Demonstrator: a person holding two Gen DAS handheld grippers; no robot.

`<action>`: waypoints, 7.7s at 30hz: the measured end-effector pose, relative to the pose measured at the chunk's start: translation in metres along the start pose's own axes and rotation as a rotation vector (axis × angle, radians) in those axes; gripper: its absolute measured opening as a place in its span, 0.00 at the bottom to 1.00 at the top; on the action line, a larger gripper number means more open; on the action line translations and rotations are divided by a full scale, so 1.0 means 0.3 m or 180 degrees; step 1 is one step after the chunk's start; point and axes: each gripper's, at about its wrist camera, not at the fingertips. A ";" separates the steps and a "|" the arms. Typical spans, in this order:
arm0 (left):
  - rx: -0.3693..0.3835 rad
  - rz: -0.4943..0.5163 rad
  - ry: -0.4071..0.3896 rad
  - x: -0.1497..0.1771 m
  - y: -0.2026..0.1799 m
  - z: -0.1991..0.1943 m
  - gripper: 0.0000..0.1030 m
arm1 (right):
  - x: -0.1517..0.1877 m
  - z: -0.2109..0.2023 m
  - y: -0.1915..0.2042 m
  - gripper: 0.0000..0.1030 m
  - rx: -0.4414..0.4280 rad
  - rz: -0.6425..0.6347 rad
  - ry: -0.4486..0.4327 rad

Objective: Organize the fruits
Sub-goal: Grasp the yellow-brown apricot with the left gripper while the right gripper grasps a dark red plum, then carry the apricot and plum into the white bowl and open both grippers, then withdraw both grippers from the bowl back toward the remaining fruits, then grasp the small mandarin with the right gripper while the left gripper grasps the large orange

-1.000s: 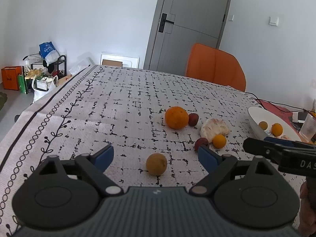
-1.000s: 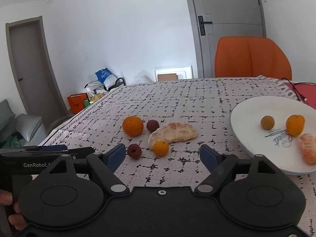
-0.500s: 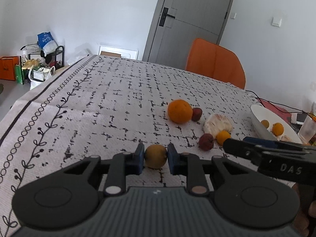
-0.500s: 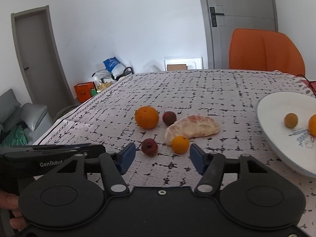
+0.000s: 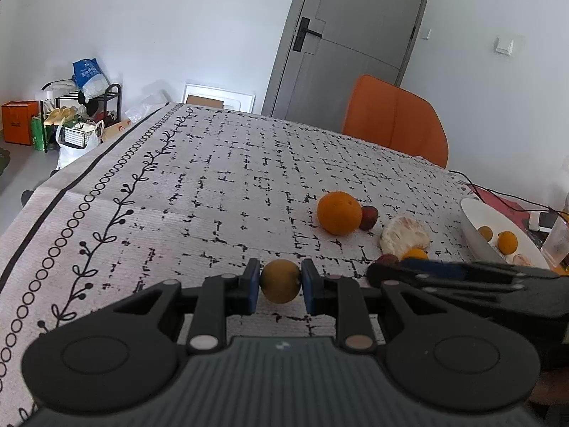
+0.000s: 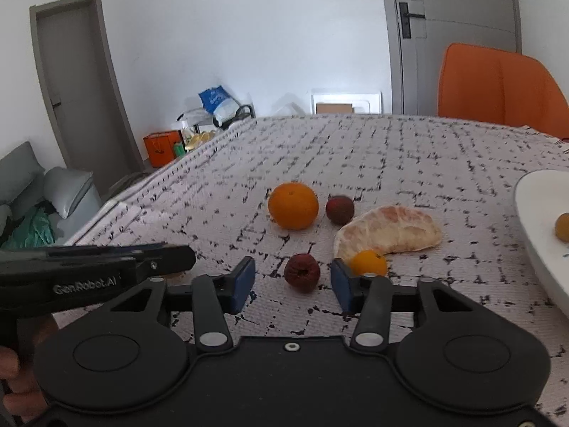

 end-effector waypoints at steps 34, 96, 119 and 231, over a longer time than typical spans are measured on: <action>0.0207 0.0421 -0.0030 -0.008 -0.248 0.004 0.22 | 0.027 -0.211 -0.168 0.20 0.0092 0.0314 -0.0420; 0.0677 0.1123 0.0125 -0.037 -0.752 0.208 0.41 | 0.183 -0.439 -0.595 0.28 0.0684 0.1096 -0.0804; 0.0293 0.0817 -0.0088 -0.075 -0.545 0.116 0.93 | 0.123 -0.422 -0.474 0.84 0.0686 0.0873 -0.0844; 0.0080 0.0416 0.0126 -0.116 -0.210 0.185 0.39 | -0.008 -0.136 -0.253 0.21 0.0145 0.0627 -0.0385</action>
Point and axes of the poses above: each gripper's, at about its wrist camera, not at the fingertips, and z roughly the way its jaws point, y to its left, x to its underside, and after that the axes turned 1 degree about x, right-handed
